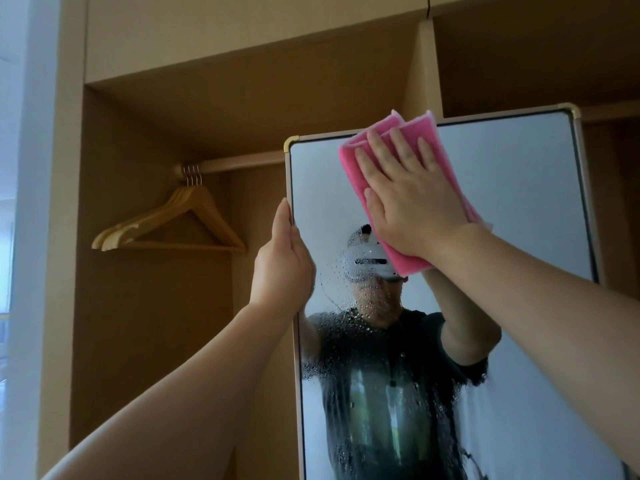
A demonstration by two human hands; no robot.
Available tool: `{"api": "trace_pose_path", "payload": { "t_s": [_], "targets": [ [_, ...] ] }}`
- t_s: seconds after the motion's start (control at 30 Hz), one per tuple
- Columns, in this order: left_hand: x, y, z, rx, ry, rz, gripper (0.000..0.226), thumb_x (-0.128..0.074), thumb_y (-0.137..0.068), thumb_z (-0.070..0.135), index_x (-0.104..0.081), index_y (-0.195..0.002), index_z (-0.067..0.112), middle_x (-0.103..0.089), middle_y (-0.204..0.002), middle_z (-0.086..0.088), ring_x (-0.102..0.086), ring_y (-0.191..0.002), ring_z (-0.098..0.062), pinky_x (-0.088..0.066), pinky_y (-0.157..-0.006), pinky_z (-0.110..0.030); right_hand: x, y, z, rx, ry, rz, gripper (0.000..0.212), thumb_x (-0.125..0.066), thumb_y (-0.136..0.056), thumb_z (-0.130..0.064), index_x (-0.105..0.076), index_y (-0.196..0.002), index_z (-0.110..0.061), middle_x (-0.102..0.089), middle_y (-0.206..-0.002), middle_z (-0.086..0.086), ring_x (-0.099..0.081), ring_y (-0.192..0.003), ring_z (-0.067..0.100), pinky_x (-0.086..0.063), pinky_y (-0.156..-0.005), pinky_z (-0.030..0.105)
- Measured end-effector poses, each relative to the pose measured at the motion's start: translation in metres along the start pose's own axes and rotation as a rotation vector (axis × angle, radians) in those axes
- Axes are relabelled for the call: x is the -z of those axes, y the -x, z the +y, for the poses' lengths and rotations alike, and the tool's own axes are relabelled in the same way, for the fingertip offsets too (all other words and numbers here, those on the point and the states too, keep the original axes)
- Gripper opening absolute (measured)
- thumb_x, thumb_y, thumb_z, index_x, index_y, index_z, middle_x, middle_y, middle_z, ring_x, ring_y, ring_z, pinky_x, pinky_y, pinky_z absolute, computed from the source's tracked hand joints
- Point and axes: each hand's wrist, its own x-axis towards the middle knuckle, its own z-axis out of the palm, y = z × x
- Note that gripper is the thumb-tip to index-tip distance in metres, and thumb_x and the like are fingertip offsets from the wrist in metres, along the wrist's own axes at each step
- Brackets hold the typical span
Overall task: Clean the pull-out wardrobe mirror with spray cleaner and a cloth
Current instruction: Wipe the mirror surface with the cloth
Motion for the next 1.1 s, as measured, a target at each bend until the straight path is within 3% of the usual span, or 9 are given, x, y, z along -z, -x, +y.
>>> {"api": "trace_pose_path", "payload": {
  "t_s": [0.17, 0.37, 0.57, 0.67, 0.77, 0.9, 1.0, 1.1],
  "targets": [
    [0.001, 0.0, 0.0, -0.003, 0.012, -0.006, 0.047, -0.03, -0.104, 0.025, -0.025, -0.151, 0.028, -0.065, -0.125, -0.006, -0.062, -0.108, -0.027, -0.048, -0.091, -0.034, -0.002, 0.014, -0.012, 0.006, -0.035, -0.018, 0.058, -0.014, -0.1, -0.038, -0.02, -0.154, -0.016, -0.017, -0.161, 0.01, -0.013, -0.148, 0.035, -0.008, -0.12, 0.053],
    [0.001, 0.0, -0.001, -0.008, -0.002, -0.002, 0.048, -0.031, -0.104, 0.024, -0.025, -0.152, 0.026, -0.064, -0.126, -0.008, -0.062, -0.109, -0.028, -0.049, -0.092, -0.035, -0.01, 0.041, -0.029, 0.045, -0.059, -0.03, 0.059, -0.016, -0.1, -0.04, -0.018, -0.154, -0.016, -0.015, -0.161, 0.01, -0.011, -0.148, 0.033, -0.008, -0.12, 0.052],
    [0.004, 0.001, 0.004, 0.007, 0.019, -0.048, 0.048, -0.028, -0.105, 0.026, -0.021, -0.153, 0.028, -0.057, -0.101, 0.008, -0.052, -0.073, -0.003, -0.041, -0.077, -0.024, -0.02, 0.078, -0.051, 0.074, -0.079, -0.038, 0.059, -0.021, -0.1, -0.039, -0.019, -0.153, -0.013, -0.013, -0.16, 0.013, -0.007, -0.148, 0.035, -0.008, -0.119, 0.054],
    [0.005, 0.001, 0.003, 0.007, 0.024, -0.07, 0.048, -0.026, -0.105, 0.028, -0.019, -0.153, 0.028, -0.055, -0.095, 0.013, -0.049, -0.07, 0.008, -0.048, -0.076, -0.028, -0.027, 0.102, -0.066, 0.104, -0.1, -0.048, 0.06, -0.015, -0.101, -0.041, -0.014, -0.154, -0.013, -0.007, -0.161, 0.013, 0.0, -0.149, 0.035, -0.005, -0.12, 0.053],
    [0.006, -0.001, 0.002, 0.012, 0.027, -0.073, 0.048, -0.026, -0.105, 0.03, -0.018, -0.153, 0.03, -0.057, -0.09, 0.018, -0.056, -0.074, 0.004, -0.056, -0.078, -0.033, -0.033, 0.125, -0.078, 0.14, -0.125, -0.056, 0.06, -0.015, -0.102, -0.041, -0.015, -0.154, -0.013, -0.007, -0.16, 0.013, -0.002, -0.149, 0.035, -0.007, -0.12, 0.053],
    [0.007, 0.002, 0.001, 0.009, 0.042, -0.075, 0.041, -0.027, -0.105, 0.029, -0.03, -0.147, 0.029, -0.055, -0.085, 0.026, -0.058, -0.074, 0.004, -0.051, -0.069, -0.021, -0.034, 0.135, -0.081, 0.159, -0.13, -0.041, 0.059, -0.019, -0.101, -0.04, -0.02, -0.153, -0.013, -0.013, -0.16, 0.012, -0.007, -0.148, 0.034, -0.007, -0.12, 0.051],
    [0.01, 0.005, -0.005, 0.019, 0.011, -0.053, 0.036, -0.029, -0.105, 0.029, -0.044, -0.137, 0.02, -0.06, -0.088, 0.013, -0.06, -0.082, -0.007, -0.047, -0.074, -0.026, -0.031, 0.133, -0.079, 0.173, -0.135, -0.042, 0.059, -0.021, -0.101, -0.041, -0.02, -0.153, -0.013, -0.014, -0.159, 0.012, -0.007, -0.148, 0.034, -0.006, -0.12, 0.05],
    [0.013, 0.009, -0.013, 0.048, 0.004, -0.086, 0.034, -0.03, -0.104, 0.031, -0.051, -0.127, 0.017, -0.065, -0.086, 0.003, -0.065, -0.083, -0.018, -0.053, -0.075, -0.034, -0.031, 0.128, -0.076, 0.191, -0.135, -0.059, 0.06, -0.024, -0.1, -0.042, -0.018, -0.154, -0.014, -0.013, -0.16, 0.011, -0.007, -0.148, 0.033, -0.006, -0.12, 0.051]
  ]
}}
